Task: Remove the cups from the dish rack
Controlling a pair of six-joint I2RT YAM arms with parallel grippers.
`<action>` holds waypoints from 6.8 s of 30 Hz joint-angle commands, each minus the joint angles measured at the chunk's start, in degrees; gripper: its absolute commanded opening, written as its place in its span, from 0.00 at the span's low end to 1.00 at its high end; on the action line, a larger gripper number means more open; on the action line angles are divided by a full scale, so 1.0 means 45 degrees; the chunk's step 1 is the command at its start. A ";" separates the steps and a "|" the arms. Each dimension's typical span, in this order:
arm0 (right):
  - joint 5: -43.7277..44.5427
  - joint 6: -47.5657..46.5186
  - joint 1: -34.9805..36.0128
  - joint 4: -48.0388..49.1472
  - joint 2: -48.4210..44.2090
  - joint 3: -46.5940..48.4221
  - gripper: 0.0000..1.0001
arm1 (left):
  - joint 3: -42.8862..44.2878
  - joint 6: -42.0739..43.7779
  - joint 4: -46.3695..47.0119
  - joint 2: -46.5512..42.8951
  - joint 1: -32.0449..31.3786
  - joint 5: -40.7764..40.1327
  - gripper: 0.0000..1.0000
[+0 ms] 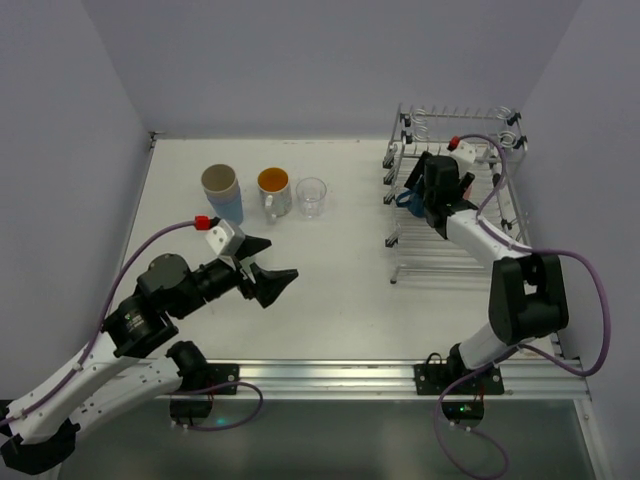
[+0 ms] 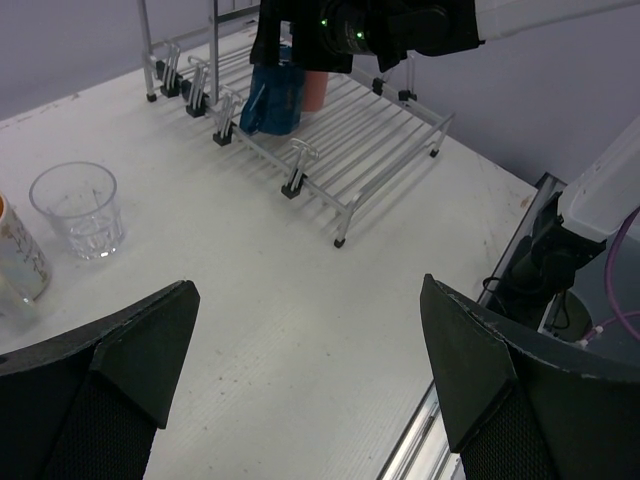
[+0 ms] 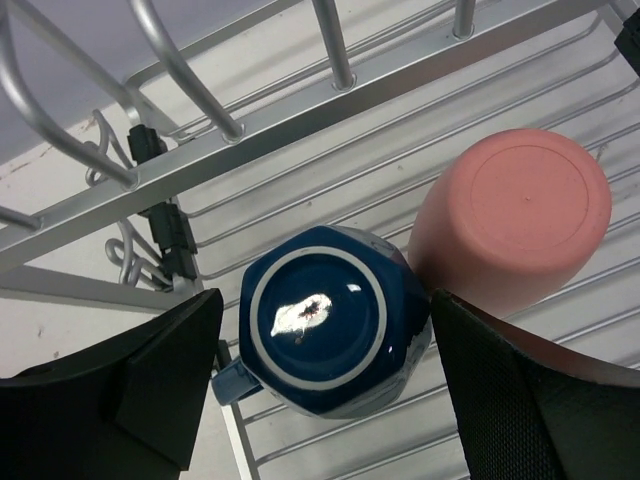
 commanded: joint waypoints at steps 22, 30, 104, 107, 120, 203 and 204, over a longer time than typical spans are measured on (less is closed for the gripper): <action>0.1241 -0.0110 0.0432 -0.1240 -0.1111 0.0730 0.48 | -0.0267 0.0294 0.0219 -0.0135 -0.0177 -0.0525 1.00; 0.0166 -0.1538 0.0432 -0.2118 -0.1348 0.1081 0.49 | -0.0286 0.0274 0.0238 -0.0155 -0.0158 -0.0525 1.00; -0.3171 0.0961 0.0666 -0.1416 -0.7163 -0.3155 0.49 | -0.0051 -0.2340 0.2421 0.2402 -0.0060 0.1018 1.00; -0.4811 0.1468 0.0666 -0.0929 -0.8430 -0.3760 0.49 | -0.0713 -0.3610 0.4620 0.2988 -0.0060 0.1174 1.00; -1.0321 0.3928 0.0666 0.1802 -1.2086 -0.5499 0.49 | -0.0305 -0.7847 0.9629 0.7324 0.0018 0.1096 1.00; -0.5013 -0.0190 0.0628 -0.2530 -0.9981 -0.4818 0.95 | 0.6257 -0.0194 -0.2594 1.3947 0.0858 -0.5076 0.16; -0.4837 -0.0326 0.0318 -0.2530 -0.9902 -0.4739 0.95 | 0.6257 -0.0195 -0.2613 1.3947 0.0839 -0.5075 0.18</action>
